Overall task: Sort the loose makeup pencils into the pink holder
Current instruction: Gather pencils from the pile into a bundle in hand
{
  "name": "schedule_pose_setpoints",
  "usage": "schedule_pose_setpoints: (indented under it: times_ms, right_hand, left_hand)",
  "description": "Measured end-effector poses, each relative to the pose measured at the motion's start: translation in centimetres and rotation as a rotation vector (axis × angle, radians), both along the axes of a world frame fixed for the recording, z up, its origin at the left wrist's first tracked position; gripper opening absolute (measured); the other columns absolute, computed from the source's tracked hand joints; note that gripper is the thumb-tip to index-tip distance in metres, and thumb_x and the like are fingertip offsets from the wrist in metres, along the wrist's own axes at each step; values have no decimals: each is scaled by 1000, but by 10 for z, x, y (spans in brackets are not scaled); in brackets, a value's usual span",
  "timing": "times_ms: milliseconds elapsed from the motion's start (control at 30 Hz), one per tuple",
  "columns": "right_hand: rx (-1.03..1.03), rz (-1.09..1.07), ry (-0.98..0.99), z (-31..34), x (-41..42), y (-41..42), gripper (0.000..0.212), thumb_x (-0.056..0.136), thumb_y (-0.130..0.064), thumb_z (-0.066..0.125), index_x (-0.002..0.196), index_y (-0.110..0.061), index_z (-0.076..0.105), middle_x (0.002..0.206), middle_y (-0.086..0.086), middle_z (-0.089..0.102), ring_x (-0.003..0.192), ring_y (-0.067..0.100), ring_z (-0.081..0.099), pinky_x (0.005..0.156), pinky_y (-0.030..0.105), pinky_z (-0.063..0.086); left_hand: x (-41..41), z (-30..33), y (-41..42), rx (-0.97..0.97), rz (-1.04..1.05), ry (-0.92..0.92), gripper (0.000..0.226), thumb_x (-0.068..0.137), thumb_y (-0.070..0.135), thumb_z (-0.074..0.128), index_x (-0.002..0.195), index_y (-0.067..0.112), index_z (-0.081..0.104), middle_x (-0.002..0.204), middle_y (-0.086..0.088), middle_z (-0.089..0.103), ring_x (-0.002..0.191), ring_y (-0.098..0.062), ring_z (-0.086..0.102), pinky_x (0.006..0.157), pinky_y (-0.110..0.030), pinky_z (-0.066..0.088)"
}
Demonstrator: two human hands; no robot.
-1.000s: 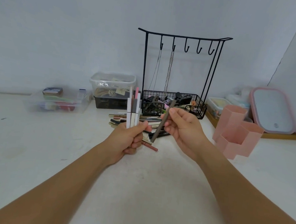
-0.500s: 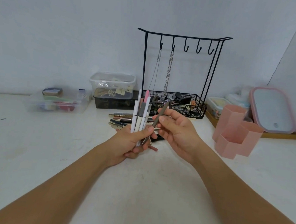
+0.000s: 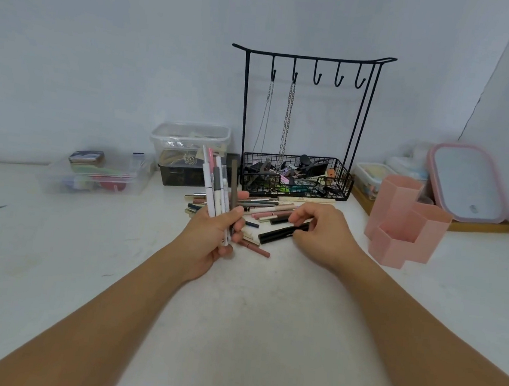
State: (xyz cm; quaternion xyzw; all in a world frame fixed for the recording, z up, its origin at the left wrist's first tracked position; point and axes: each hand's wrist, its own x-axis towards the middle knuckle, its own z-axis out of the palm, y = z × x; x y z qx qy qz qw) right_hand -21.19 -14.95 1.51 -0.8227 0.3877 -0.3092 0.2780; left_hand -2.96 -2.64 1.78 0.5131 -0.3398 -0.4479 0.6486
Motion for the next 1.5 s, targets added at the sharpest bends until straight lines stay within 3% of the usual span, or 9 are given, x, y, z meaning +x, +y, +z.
schedule_pose_setpoints:
  times_ms: [133,267,400,633,800,900,1067,1300,1500]
  right_hand:
    - [-46,40,123,-2,1,-5,22,80,-5,71,88,-26,73,88,-14,64,66,-1,51,57,7,34]
    - [-106,69,171,-2,0,-10,15,87,-15,73,92,-28,74,93,-14,65,74,-3,52,67,14,37]
    - [-106,85,214,-4,-2,-12,13,92,-17,70,94,-29,72,99,-9,66,86,6,58,82,26,49]
    - [-144,30,-120,12,9,5,15,102,-16,55,113,-21,64,92,-8,58,71,1,51,64,11,36]
    - [616,242,-712,25,31,37,12,105,-10,48,107,-12,60,84,6,58,59,12,56,52,23,48]
    - [811,340,-845,30,34,46,8,105,-13,48,102,-10,55,85,13,69,58,18,62,54,25,55]
    - [809,373,-827,25,34,45,6,104,-15,50,104,-9,50,99,28,68,63,21,68,60,28,60]
    - [717,375,-698,21,29,41,8,99,-12,58,104,-10,64,100,14,67,75,15,65,65,25,53]
    - [742,339,-677,21,31,41,23,101,-32,56,103,-13,67,97,13,69,70,14,66,66,28,48]
  left_hand:
    - [4,0,-2,0,33,9,11,99,31,63,101,21,60,63,3,44,49,-7,37,34,-16,23]
    - [8,2,-1,34,98,15,33,94,43,66,79,20,48,57,1,40,45,-8,32,33,-17,22]
    - [8,2,0,48,97,0,28,96,39,65,88,17,50,55,2,44,44,-9,35,33,-18,24]
    - [8,3,0,90,58,-17,34,98,39,62,74,20,47,56,4,30,43,-8,25,34,-18,16]
    - [4,3,1,88,32,-68,33,99,39,61,78,15,52,49,2,36,36,-11,33,33,-16,20]
    - [1,2,1,85,18,-112,31,99,36,61,79,14,55,47,1,37,35,-11,35,33,-16,20]
    - [-3,0,4,82,-114,-69,25,97,41,62,103,17,67,51,1,34,37,-8,30,34,-15,18]
    - [-4,-1,5,27,-219,-183,37,83,47,69,80,10,62,65,-9,58,38,-9,35,34,-16,21]
    - [-4,0,6,43,-252,-234,25,92,35,71,92,12,62,62,-6,51,42,-13,37,36,-18,24]
